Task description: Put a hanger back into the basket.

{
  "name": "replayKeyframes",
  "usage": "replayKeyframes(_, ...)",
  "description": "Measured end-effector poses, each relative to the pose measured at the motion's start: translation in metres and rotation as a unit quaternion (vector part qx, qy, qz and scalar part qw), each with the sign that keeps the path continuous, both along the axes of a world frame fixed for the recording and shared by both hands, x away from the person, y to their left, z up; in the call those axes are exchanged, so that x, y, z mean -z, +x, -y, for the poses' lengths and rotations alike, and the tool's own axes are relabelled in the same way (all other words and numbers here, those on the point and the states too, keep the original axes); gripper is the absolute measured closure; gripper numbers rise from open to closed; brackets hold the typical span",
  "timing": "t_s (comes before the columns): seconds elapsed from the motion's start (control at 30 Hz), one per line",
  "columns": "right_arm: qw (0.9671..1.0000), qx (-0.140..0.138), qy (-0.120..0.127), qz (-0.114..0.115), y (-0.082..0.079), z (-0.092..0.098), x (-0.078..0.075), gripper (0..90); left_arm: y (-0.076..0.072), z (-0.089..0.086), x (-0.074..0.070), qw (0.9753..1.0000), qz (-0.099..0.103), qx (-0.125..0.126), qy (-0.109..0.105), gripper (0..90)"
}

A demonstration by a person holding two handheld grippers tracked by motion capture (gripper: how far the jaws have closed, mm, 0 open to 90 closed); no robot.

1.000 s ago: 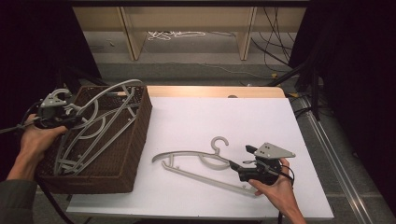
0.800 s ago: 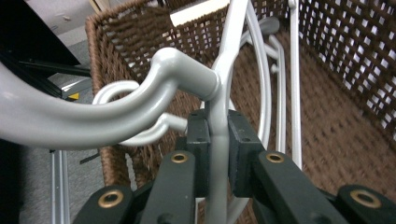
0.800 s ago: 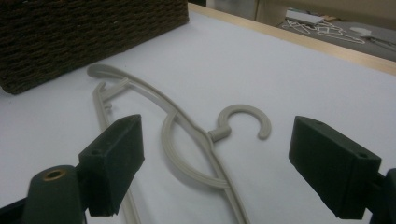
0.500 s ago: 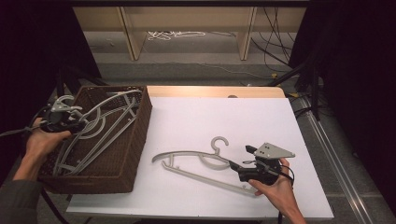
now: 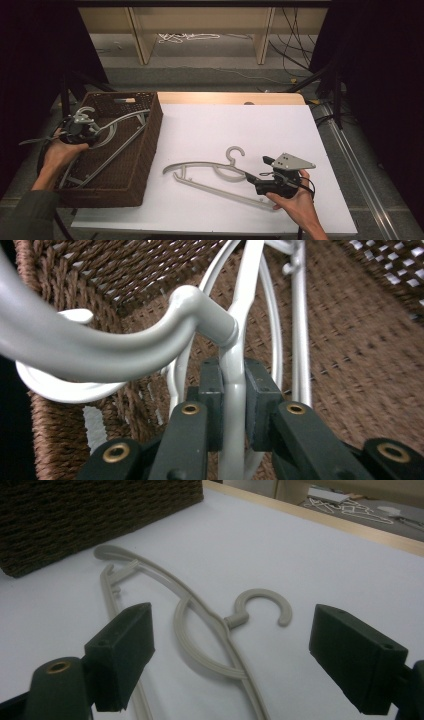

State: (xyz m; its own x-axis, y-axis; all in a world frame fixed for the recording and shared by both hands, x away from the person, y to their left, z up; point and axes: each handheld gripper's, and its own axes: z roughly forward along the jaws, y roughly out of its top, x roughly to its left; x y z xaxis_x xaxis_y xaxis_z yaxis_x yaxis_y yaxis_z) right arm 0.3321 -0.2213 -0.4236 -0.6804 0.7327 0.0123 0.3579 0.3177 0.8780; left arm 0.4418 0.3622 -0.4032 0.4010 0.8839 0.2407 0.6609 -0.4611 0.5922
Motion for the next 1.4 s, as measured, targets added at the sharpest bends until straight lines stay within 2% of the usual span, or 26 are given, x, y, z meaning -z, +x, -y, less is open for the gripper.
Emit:
replayKeyframes(0.1, 1.0, 0.0, -0.001, -0.001, 0.0, 0.0, 0.0, 19.0, 0.001, -0.002, 0.0, 1.0, -0.001, -0.004, -0.002, 80.3)
replayKeyframes(0.27, 1.0, 0.001, -0.001, 0.0, 0.0, 0.0, 0.001, 19.1, 0.001, -0.008, 0.008, 0.9992, -0.01, -0.038, 0.0, 75.8)
replayKeyframes(0.3, 1.0, 0.001, -0.001, 0.0, 0.0, 0.0, 0.001, 19.0, 0.001, -0.008, 0.008, 0.9992, -0.01, -0.038, 0.0, 74.3)
replayKeyframes(0.37, 1.0, 0.0, -0.001, -0.001, 0.0, 0.0, 0.0, 19.0, -0.001, -0.013, 0.008, 0.9979, -0.007, -0.061, -0.018, 69.0)
replayKeyframes(0.47, 1.0, 0.001, -0.001, -0.002, 0.001, 0.001, 0.001, 19.0, -0.004, -0.016, 0.002, 0.9957, 0.013, -0.086, -0.033, 60.7)
replayKeyframes(0.5, 1.0, 0.001, -0.002, -0.002, 0.001, 0.001, 0.001, 19.0, -0.004, -0.016, 0.002, 0.9957, 0.013, -0.086, -0.033, 58.7)
replayKeyframes(0.63, 1.0, 0.003, -0.005, -0.004, 0.0, 0.0, 0.001, 19.1, -0.011, -0.012, -0.014, 0.9921, 0.046, -0.101, -0.058, 47.3)
replayKeyframes(0.77, 1.0, 0.001, 0.0, 0.0, 0.0, 0.0, 0.001, 19.1, -0.016, -0.004, -0.026, 0.9889, 0.068, -0.106, -0.08, 38.5)
replayKeyframes(0.8, 1.0, 0.003, -0.005, -0.003, 0.0, 0.0, 0.001, 19.1, -0.018, -0.001, -0.029, 0.9877, 0.075, -0.107, -0.086, 36.9)
replayKeyframes(0.87, 1.0, 0.003, -0.005, -0.003, 0.0, 0.0, 0.001, 19.1, -0.022, 0.004, -0.034, 0.9843, 0.087, -0.104, -0.112, 33.0)
replayKeyframes(0.93, 1.0, 0.001, 0.0, 0.0, 0.0, 0.0, 0.001, 19.1, -0.028, 0.011, -0.04, 0.982, 0.1, -0.097, -0.127, 31.5)
replayKeyframes(1.07, 1.0, 0.002, -0.005, -0.003, 0.0, 0.0, 0.001, 19.1, -0.036, 0.026, -0.051, 0.9767, 0.124, -0.084, -0.154, 27.1)
replayKeyframes(1.17, 1.0, 0.002, 0.0, -0.001, 0.0, 0.0, 0.001, 19.1, -0.042, 0.037, -0.06, 0.9704, 0.14, -0.077, -0.181, 24.1)
replayKeyframes(1.27, 1.0, 0.002, -0.005, -0.002, 0.0, 0.0, 0.001, 19.1, -0.051, 0.051, -0.067, 0.9652, 0.155, -0.057, -0.203, 22.9)
replayKeyframes(1.33, 1.0, 0.001, 0.0, 0.0, 0.0, 0.0, 0.002, 19.0, -0.057, 0.061, -0.069, 0.9613, 0.164, -0.041, -0.218, 21.7)
replayKeyframes(1.4, 1.0, 0.002, -0.004, -0.002, 0.0, 0.0, 0.001, 19.1, -0.063, 0.072, -0.071, 0.9587, 0.166, -0.027, -0.229, 20.1)
